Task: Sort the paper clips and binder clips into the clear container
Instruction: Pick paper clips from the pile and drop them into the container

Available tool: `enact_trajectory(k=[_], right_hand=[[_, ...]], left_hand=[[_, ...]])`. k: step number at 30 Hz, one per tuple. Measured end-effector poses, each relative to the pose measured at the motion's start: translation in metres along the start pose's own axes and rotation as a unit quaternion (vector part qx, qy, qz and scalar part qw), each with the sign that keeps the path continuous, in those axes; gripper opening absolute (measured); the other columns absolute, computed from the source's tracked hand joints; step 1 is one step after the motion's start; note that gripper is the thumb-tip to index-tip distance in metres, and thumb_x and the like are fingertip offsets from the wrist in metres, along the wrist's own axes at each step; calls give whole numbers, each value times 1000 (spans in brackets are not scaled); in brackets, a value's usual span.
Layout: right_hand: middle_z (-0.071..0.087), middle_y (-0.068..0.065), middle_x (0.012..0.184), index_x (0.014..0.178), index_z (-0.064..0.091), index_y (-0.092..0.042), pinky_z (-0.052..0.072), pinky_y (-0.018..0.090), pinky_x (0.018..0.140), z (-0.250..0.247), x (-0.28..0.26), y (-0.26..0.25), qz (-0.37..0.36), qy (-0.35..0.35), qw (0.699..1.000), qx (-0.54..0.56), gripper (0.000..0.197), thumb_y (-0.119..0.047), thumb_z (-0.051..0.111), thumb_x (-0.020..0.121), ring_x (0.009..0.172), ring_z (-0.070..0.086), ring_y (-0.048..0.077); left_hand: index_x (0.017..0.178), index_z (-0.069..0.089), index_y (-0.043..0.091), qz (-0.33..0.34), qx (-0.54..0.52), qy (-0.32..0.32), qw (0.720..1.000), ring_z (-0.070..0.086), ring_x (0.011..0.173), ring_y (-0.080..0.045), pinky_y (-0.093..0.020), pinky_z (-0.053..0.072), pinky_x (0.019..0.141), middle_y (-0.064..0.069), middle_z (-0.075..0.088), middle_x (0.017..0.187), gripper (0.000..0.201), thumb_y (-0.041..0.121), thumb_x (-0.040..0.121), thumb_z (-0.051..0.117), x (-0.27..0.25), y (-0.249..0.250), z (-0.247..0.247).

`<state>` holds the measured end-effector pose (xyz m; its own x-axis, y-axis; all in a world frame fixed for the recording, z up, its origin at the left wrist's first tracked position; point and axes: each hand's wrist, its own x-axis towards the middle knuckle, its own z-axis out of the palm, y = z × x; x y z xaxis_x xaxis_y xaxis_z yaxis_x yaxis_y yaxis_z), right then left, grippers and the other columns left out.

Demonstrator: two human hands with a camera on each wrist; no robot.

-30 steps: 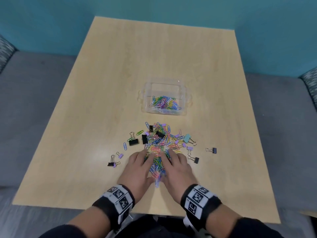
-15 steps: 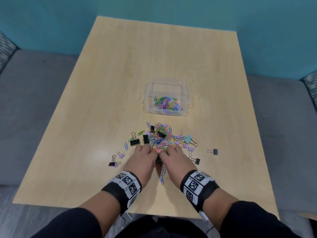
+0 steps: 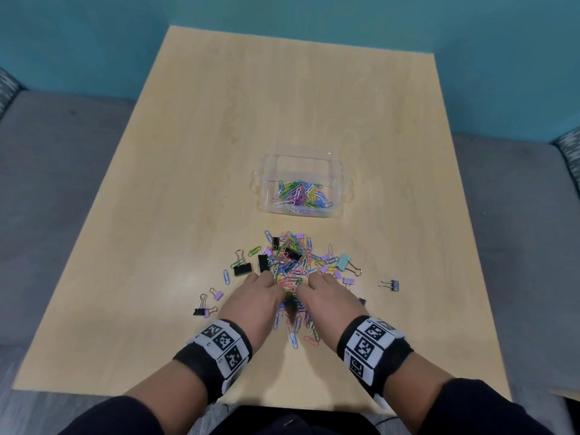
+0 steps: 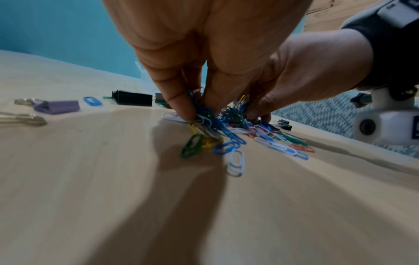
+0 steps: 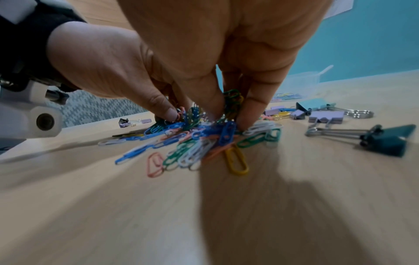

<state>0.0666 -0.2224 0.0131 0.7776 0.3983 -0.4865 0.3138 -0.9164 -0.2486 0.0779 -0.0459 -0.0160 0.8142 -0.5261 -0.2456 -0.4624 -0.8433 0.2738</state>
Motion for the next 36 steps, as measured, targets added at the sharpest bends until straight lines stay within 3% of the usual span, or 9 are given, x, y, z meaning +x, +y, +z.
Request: enact_trajectory(k=[5,8,11,14,17,21,27,31,36], right_hand=[[45,8,103,102,48,-13,31,34,66,-3,2,9,3,9,1000,29,37,9,50,72,89,39,25],[39,2,90,93,47,-16,34,35,64,-4,4,19,-8,-4,998,59,34,11,43,73,78,39,23],[38,-1,87,92,51,-14,32,31,67,-8,5,28,-17,-22,996,79,27,7,43,78,80,46,25],[53,3,94,98,59,-16,34,30,66,-26,9,35,-6,-27,990,138,23,-2,46,84,87,52,25],[60,5,90,90,62,-18,45,35,72,-59,21,45,6,16,983,184,12,-12,52,87,83,56,26],[60,1,85,85,59,-20,40,30,64,-112,62,64,35,104,984,142,13,-11,52,89,79,56,22],[61,8,105,106,60,-17,44,30,73,-147,111,69,73,104,986,104,23,-9,52,86,96,57,28],[52,11,120,129,51,-15,45,36,86,-128,79,65,68,145,981,109,41,-21,54,88,106,54,30],[52,14,130,131,48,-12,47,42,94,-45,-10,39,-20,175,984,13,54,-21,64,81,121,48,35]], left_hand=[[57,45,18,-18,-45,-27,998,42,51,-18,-26,24,42,3,39,67,39,-9,42,69,5,-7,0],[60,53,16,-54,-83,-55,994,46,53,-19,-23,25,42,4,39,69,25,-5,54,66,8,-8,-7],[74,64,19,-88,-117,-65,987,55,73,-21,-28,38,58,3,51,81,16,5,74,56,10,-11,-17],[73,68,22,-94,-190,-66,975,56,74,-14,-28,44,66,8,57,78,12,12,75,60,15,-14,-44],[78,72,20,-111,-232,-48,965,58,72,-12,-24,43,66,7,61,75,5,18,78,67,35,-15,-82],[79,71,21,-141,-220,33,965,58,67,-12,-21,37,60,7,62,71,7,17,80,66,89,-26,-121],[92,71,21,-148,-203,75,965,61,84,-18,-23,40,69,2,67,87,14,21,79,65,147,-29,-133],[115,65,21,-135,-183,94,969,59,98,-21,-27,39,82,-4,62,109,32,27,84,63,118,-32,-119],[113,63,16,-41,-158,114,980,59,96,-26,-28,42,87,-6,60,108,35,27,81,56,14,-17,-67]])
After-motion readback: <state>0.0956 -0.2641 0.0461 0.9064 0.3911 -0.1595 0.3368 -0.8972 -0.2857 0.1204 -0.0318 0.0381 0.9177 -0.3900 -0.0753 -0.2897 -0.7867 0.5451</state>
